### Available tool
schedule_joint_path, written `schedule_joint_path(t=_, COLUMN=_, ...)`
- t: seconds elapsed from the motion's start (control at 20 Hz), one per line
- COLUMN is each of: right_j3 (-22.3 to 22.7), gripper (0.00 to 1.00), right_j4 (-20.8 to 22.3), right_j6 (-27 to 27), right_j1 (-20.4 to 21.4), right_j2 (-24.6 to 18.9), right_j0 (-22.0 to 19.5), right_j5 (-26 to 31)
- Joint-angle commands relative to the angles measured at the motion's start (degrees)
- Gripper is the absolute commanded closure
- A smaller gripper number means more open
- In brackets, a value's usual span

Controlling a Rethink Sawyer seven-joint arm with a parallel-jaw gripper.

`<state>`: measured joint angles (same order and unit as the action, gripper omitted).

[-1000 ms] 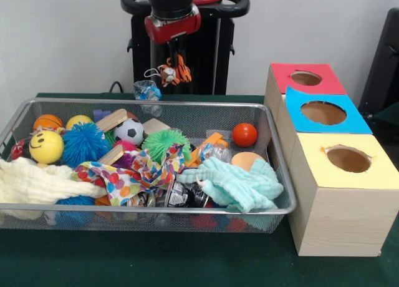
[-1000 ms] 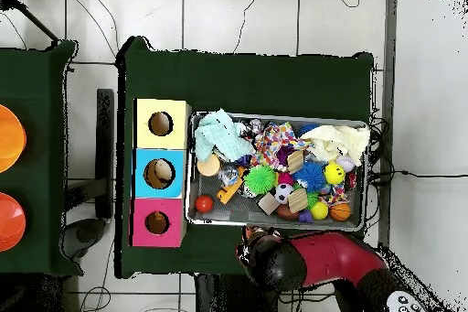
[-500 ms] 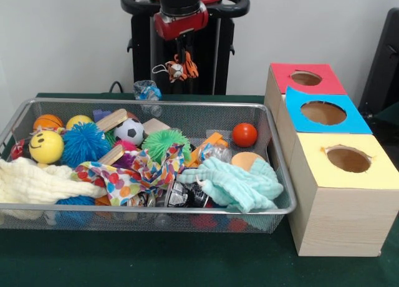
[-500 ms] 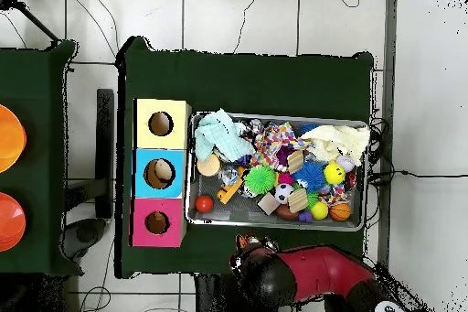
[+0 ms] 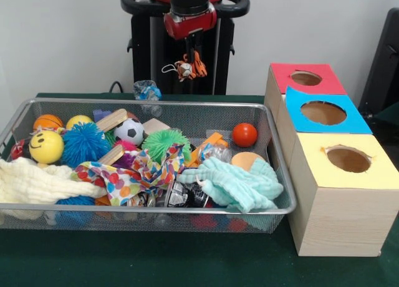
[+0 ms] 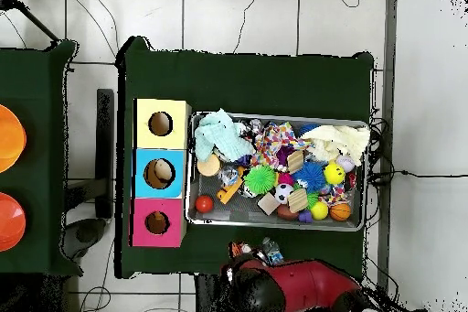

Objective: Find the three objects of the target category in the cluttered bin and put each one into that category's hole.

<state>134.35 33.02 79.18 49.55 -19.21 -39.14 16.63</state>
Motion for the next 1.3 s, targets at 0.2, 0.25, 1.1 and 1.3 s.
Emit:
schedule_joint_path(t=0.2, right_j3=8.2, gripper=1.0, right_j4=-1.4, right_j6=19.2, right_j1=1.2, right_j2=11.9, right_j0=11.2, right_j5=-14.1)
schedule_joint_path(t=0.25, right_j3=9.5, gripper=1.0, right_j4=-2.3, right_j6=20.1, right_j1=1.7, right_j2=13.0, right_j0=12.9, right_j5=-15.4)
schedule_joint_path(t=1.1, right_j3=18.4, gripper=1.0, right_j4=-12.2, right_j6=29.0, right_j1=-3.3, right_j2=20.0, right_j0=29.2, right_j5=-31.4)
schedule_joint_path(t=1.3, right_j3=17.8, gripper=1.0, right_j4=-11.8, right_j6=29.9, right_j1=-6.0, right_j2=21.2, right_j0=30.2, right_j5=-33.8)
